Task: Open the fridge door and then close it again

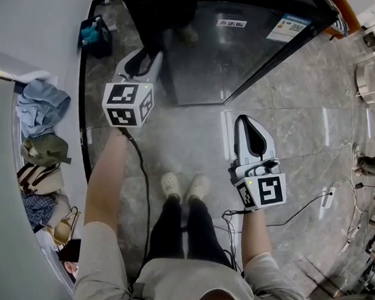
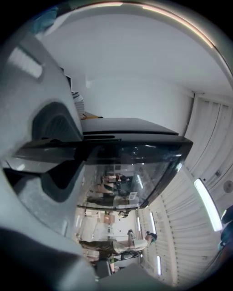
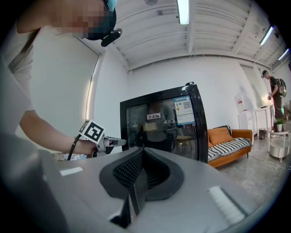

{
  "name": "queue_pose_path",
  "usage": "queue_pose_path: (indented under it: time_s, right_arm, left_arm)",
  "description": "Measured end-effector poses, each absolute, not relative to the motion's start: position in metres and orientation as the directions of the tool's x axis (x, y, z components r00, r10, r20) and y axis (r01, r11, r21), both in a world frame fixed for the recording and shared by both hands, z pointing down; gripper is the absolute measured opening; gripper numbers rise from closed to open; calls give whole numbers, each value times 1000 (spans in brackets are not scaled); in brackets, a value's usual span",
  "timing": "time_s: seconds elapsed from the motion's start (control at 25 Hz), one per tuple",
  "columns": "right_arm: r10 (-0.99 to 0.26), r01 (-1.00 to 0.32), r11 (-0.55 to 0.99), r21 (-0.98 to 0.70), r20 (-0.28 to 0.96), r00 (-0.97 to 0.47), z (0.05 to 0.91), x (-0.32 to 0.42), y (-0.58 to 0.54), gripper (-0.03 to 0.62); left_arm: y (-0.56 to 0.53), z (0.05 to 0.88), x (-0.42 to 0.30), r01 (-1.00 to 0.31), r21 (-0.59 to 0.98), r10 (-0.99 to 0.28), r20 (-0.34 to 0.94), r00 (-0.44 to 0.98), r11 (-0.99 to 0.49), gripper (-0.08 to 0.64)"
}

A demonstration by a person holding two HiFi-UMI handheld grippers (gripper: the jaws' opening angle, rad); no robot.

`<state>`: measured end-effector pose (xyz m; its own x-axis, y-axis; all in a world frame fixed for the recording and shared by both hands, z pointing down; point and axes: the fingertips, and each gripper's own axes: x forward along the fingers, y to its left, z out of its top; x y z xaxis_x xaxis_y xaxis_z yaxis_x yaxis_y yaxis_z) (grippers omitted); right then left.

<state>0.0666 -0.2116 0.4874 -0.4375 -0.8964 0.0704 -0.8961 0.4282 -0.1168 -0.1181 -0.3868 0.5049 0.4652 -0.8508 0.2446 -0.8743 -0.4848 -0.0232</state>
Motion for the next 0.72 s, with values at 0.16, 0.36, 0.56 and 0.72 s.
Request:
queue_pose_path:
  time_s: [0.16,0.36,0.56,0.72]
  right_arm:
    - [-900,-899,421,-119,66,-430,485,72,-208,2]
    - [-909,-906,406,-123,53,-414,480,80,-207,2]
    - [-916,-912,393,-114,40,-400,468,87,-200,2]
    - [-919,-916,388,-102,28,-392,453,89,-188,2]
  left_arm:
    - [-386,505,-119,-881,-33,-857,255,449,-472,126]
    - [-368,503,-117,-879,-41,-860,234,454,-475,120]
    - [-321,502,-107,-867,-56,-855,207,475,-495,98]
    - [-293,501,-101,-861,-66,-848,223,481,-505,87]
